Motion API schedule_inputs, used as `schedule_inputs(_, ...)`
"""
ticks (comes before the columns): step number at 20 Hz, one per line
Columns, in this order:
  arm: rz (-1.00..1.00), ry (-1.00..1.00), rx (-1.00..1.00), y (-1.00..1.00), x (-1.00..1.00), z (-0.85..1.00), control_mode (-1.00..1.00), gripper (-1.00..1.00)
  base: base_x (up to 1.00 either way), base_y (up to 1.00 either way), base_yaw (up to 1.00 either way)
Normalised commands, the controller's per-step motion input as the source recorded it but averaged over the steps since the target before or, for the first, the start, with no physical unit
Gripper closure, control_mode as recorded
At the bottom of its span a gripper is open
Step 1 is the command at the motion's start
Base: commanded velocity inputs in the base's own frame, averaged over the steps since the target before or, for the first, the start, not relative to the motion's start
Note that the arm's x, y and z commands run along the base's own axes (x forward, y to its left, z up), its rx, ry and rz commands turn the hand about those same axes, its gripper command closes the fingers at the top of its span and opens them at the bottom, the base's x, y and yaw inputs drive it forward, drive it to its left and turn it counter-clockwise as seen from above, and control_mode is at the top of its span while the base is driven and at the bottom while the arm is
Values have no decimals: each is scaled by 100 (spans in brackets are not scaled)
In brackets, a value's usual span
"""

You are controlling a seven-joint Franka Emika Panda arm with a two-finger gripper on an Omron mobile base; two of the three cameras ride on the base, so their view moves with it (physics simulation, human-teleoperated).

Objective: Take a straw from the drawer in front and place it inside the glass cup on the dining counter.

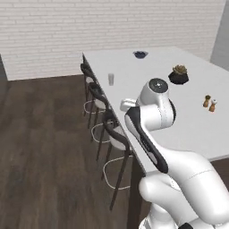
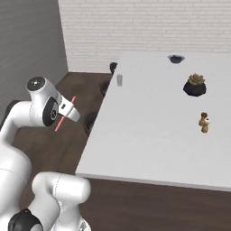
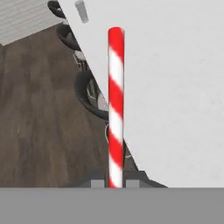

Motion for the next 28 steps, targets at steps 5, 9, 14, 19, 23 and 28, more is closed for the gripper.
schedule_inputs(5, 0, 0, 0, 0, 0, 0, 100, 100, 23, 100, -29)
schedule_inputs(9, 0, 0, 0, 0, 0, 0, 100, 100, 41, 100, -41)
schedule_inputs(14, 0, 0, 0, 0, 0, 0, 100, 100, 72, 100, -49)
schedule_inputs(19, 0, 0, 0, 0, 0, 0, 100, 100, 85, 94, -51)
schedule_inputs(23, 0, 0, 0, 0, 0, 0, 100, 100, 77, 89, -53)
schedule_inputs(28, 0, 0, 0, 0, 0, 0, 100, 100, 41, 93, -58)
